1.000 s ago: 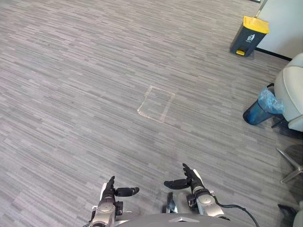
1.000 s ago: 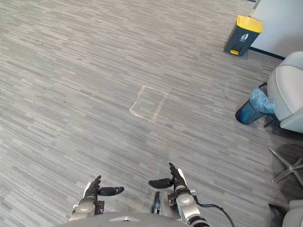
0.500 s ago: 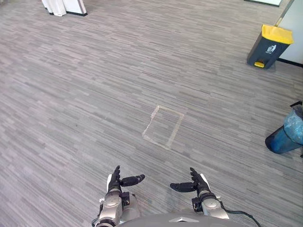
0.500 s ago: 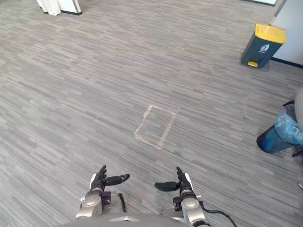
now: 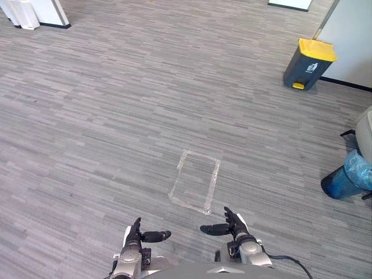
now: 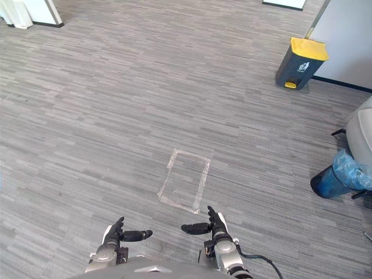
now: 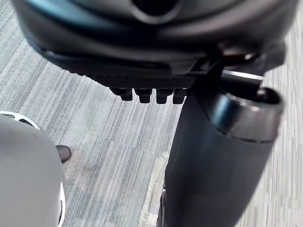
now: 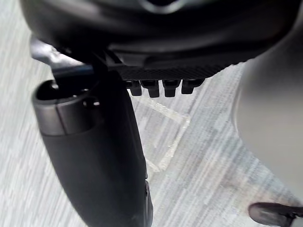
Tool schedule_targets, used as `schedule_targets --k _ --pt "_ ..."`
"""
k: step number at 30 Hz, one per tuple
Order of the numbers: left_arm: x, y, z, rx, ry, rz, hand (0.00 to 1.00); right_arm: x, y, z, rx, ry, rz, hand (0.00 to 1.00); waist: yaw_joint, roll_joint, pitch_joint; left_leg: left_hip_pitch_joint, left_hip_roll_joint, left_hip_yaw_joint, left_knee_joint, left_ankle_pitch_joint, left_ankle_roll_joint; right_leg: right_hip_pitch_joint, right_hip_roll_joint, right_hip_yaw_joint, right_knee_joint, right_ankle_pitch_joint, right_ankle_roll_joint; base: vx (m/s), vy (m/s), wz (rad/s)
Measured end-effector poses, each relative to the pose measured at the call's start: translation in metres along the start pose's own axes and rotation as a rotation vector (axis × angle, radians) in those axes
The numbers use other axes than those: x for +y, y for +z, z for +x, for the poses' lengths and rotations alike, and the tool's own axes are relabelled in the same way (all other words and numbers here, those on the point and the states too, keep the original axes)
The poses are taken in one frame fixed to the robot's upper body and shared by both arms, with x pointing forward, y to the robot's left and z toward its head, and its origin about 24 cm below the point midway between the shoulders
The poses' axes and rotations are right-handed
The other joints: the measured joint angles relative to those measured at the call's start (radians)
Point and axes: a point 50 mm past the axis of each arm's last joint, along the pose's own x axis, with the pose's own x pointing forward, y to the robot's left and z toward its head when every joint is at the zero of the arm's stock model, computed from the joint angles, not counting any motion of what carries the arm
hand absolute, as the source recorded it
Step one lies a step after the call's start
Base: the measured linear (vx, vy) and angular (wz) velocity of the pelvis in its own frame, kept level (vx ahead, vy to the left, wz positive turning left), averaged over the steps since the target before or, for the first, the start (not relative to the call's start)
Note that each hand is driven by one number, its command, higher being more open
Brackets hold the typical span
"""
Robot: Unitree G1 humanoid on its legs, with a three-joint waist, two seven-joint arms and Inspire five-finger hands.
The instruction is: Organize the slippers on the shoe rack
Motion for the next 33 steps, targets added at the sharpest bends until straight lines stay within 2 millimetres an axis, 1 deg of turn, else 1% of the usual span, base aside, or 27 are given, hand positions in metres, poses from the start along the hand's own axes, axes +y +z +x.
schedule_targets --k 1,2,3,4,6,7,9,10,11,12,14,15,16,18,19,20,21,22,24,25,27,28,29,30,31,32,33 --pt "0.0 -0.001 0.0 0.003 -0.002 0.0 1.0 0.002 0.003 0.0 -0.018 0.007 -0.008 1.0 -0.005 -0.008 -0.002 0.016 0.011 -0.002 0.0 -0.008 -0.013 -0.034 0.017 -0.025 -0.144 0.008 0.009 0.42 -0.139 0.11" --pt "0.0 -0.001 0.0 0.003 -0.003 0.0 1.0 0.002 0.003 0.0 -0.021 0.007 -0.009 1.0 -0.006 -0.009 -0.003 0.02 0.013 -0.002 0.0 -0.011 -0.017 -0.039 0.019 -0.028 -0.175 0.012 0.014 0.43 -0.164 0.28" --pt "0.006 -0.005 -0.001 0.012 -0.004 0.023 1.0 0.004 0.0 -0.001 -0.012 0.013 -0.008 1.0 -0.016 -0.05 -0.019 0.048 -0.019 -0.028 0.0 -0.052 -0.075 -0.046 0.033 -0.015 -0.43 0.19 -0.019 0.45 -0.193 0.09" --pt "0.001 -0.006 0.0 0.028 -0.014 0.018 1.0 -0.002 0.002 0.001 -0.02 0.001 -0.036 1.0 -0.009 -0.015 -0.018 0.065 0.008 -0.054 -0.004 -0.068 -0.079 -0.035 0.055 -0.013 -0.404 0.183 -0.019 0.42 -0.207 -0.02" --pt "-0.012 -0.009 -0.003 0.033 -0.039 -0.004 1.0 -0.012 -0.002 0.001 -0.002 -0.027 -0.039 1.0 -0.005 0.026 -0.03 0.065 0.026 -0.1 0.015 -0.065 -0.07 -0.032 0.077 -0.016 -0.4 0.136 -0.025 0.32 -0.175 -0.17" --pt "-0.015 -0.008 -0.003 0.033 -0.046 -0.009 1.0 -0.018 -0.003 0.0 0.013 -0.047 -0.021 1.0 -0.008 0.038 -0.034 0.052 0.036 -0.12 0.056 -0.062 -0.071 -0.023 0.08 -0.026 -0.396 0.109 -0.025 0.24 -0.119 0.09" --pt "-0.019 -0.005 -0.003 0.02 -0.057 -0.015 1.0 -0.021 -0.006 -0.001 0.023 -0.061 -0.017 1.0 -0.016 0.041 -0.033 -0.005 0.061 -0.163 0.205 -0.06 -0.076 0.027 0.084 -0.055 -0.419 0.088 -0.027 0.23 -0.121 0.41" --pt "-0.018 -0.002 -0.003 0.011 -0.054 -0.024 1.0 -0.023 -0.009 -0.002 0.028 -0.066 -0.018 1.0 -0.018 0.041 -0.029 -0.052 0.082 -0.186 0.33 -0.044 -0.106 0.071 0.087 -0.073 -0.443 0.079 -0.028 0.29 -0.131 0.6" --pt "-0.017 0.002 -0.003 -0.008 -0.042 -0.06 1.0 -0.023 -0.014 -0.005 0.033 -0.07 -0.019 1.0 -0.014 0.037 -0.029 -0.137 0.117 -0.204 0.539 -0.012 -0.164 0.133 0.097 -0.09 -0.481 0.063 -0.038 0.28 -0.084 0.4" --pt "-0.016 0.004 -0.003 -0.022 -0.031 -0.086 1.0 -0.023 -0.014 -0.005 0.033 -0.069 -0.021 1.0 -0.006 0.038 -0.029 -0.196 0.14 -0.19 0.665 -0.019 -0.158 0.18 0.108 -0.091 -0.514 0.057 -0.042 0.34 -0.08 0.19" --pt "-0.016 0.007 -0.004 -0.034 -0.024 -0.111 1.0 -0.022 -0.017 -0.006 0.041 -0.068 -0.016 1.0 0.0 0.036 -0.03 -0.262 0.15 -0.135 0.713 -0.062 -0.133 0.24 0.11 -0.083 -0.564 0.06 -0.046 0.27 0.033 -0.1" --pt "-0.016 0.008 -0.004 -0.042 -0.023 -0.113 1.0 -0.022 -0.018 -0.006 0.048 -0.07 -0.012 1.0 0.009 0.038 -0.031 -0.293 0.143 -0.105 0.669 -0.085 -0.117 0.268 0.109 -0.067 -0.592 0.061 -0.043 0.32 0.11 -0.16" --pt "-0.016 0.009 -0.004 -0.043 -0.023 -0.113 1.0 -0.022 -0.019 -0.006 0.049 -0.07 -0.012 1.0 0.01 0.038 -0.031 -0.295 0.141 -0.104 0.662 -0.087 -0.117 0.27 0.109 -0.065 -0.594 0.061 -0.042 0.28 0.122 -0.47" --pt "-0.015 0.011 -0.004 -0.052 -0.021 -0.115 1.0 -0.019 -0.019 -0.006 0.061 -0.073 0.026 1.0 0.027 0.033 -0.029 -0.346 0.079 -0.14 0.433 -0.1 -0.104 0.298 0.091 0.004 -0.623 0.062 -0.019 0.34 0.206 -0.91" --pt "-0.014 0.012 -0.003 -0.056 -0.017 -0.113 1.0 -0.018 -0.021 -0.006 0.071 -0.077 0.037 1.0 0.034 0.025 -0.026 -0.362 0.03 -0.206 0.315 -0.087 -0.106 0.309 0.069 0.05 -0.624 0.055 0.005 0.42 0.285 -1.04" --pt "-0.014 0.012 -0.003 -0.056 -0.018 -0.111 1.0 -0.018 -0.023 -0.007 0.077 -0.081 0.036 1.0 0.037 0.026 -0.03 -0.359 0.008 -0.241 0.24 -0.053 -0.112 0.312 0.062 0.075 -0.623 0.048 0.024 0.3 0.221 -1.16" --pt "-0.016 0.01 -0.003 -0.048 -0.02 -0.109 1.0 -0.022 -0.026 -0.007 0.088 -0.091 0.03 1.0 0.038 0.042 -0.039 -0.345 0.001 -0.257 0.192 0.075 -0.099 0.323 0.064 0.116 -0.627 0.035 0.052 0.38 0.276 -0.87" --pt "-0.011 0.008 -0.002 -0.038 -0.008 -0.092 1.0 -0.018 -0.028 -0.008 0.101 -0.086 0.048 1.0 0.031 0.004 -0.059 -0.327 -0.03 -0.227 0.198 0.056 -0.083 0.331 0.023 0.141 -0.634 0.032 0.066 0.31 0.215 -0.7" --pt "-0.01 0.01 -0.001 -0.042 -0.01 -0.082 1.0 -0.014 -0.032 -0.009 0.109 -0.084 0.064 1.0 0.025 -0.017 -0.069 -0.317 -0.045 -0.202 0.198 0.026 -0.064 0.33 0.0 0.15 -0.63 0.035 0.071 0.4 0.322 -0.4" --pt "-0.01 0.01 -0.001 -0.041 -0.017 -0.067 1.0 -0.011 -0.033 -0.01 0.118 -0.08 0.078 1.0 0.028 -0.029 -0.075 -0.291 -0.055 -0.161 0.203 -0.01 -0.045 0.308 -0.019 0.175 -0.574 0.036 0.073 0.37 0.325 -0.73" --pt "-0.01 0.005 -0.001 -0.018 -0.026 -0.037 1.0 -0.011 -0.029 -0.008 0.108 -0.076 0.074 1.0 0.028 -0.015 -0.066 -0.199 -0.056 -0.076 0.156 -0.03 -0.026 0.221 -0.041 0.18 -0.369 0.06 0.108 0.27 0.276 -1.11" --pt "-0.009 0.0 -0.001 -0.004 -0.026 -0.02 1.0 -0.009 -0.027 -0.006 0.105 -0.068 0.071 1.0 0.027 -0.01 -0.064 -0.145 -0.055 -0.033 0.12 -0.035 -0.017 0.18 -0.061 0.145 -0.276 0.059 0.115 0.24 0.264 -0.97" --pt "-0.008 -0.001 -0.001 0.002 -0.026 -0.009 1.0 -0.009 -0.025 -0.005 0.102 -0.065 0.069 1.0 0.026 -0.008 -0.065 -0.127 -0.055 -0.02 0.11 -0.035 -0.016 0.166 -0.067 0.119 -0.248 0.055 0.109 0.22 0.196 -0.81" --pt "-0.007 -0.005 -0.002 0.012 -0.032 0.022 1.0 -0.007 -0.022 -0.004 0.098 -0.055 0.056 1.0 0.019 -0.005 -0.064 -0.092 -0.051 0.001 0.082 -0.036 -0.015 0.139 -0.08 0.031 -0.206 0.037 0.079 0.16 0.097 -0.45" --pt "-0.006 -0.006 -0.001 0.016 -0.033 0.029 1.0 -0.006 -0.023 -0.004 0.1 -0.052 0.052 1.0 0.014 -0.003 -0.063 -0.08 -0.047 0.004 0.071 -0.036 -0.015 0.133 -0.078 0.0 -0.203 0.028 0.066 0.21 0.049 -0.4" --pt "-0.005 -0.008 -0.001 0.025 -0.037 0.051 1.0 -0.006 -0.018 -0.002 0.089 -0.046 0.042 1.0 0.003 0.005 -0.059 -0.058 -0.032 0.014 0.047 -0.036 -0.016 0.113 -0.058 -0.061 -0.219 0.01 0.037 0.21 -0.015 -0.35" --pt "-0.005 -0.009 -0.001 0.033 -0.038 0.052 1.0 -0.005 -0.016 -0.001 0.083 -0.04 0.027 1.0 0.003 0.013 -0.054 -0.043 -0.016 0.028 0.035 -0.036 -0.016 0.079 -0.026 -0.105 -0.262 0.004 0.026 0.25 -0.06 -0.38"
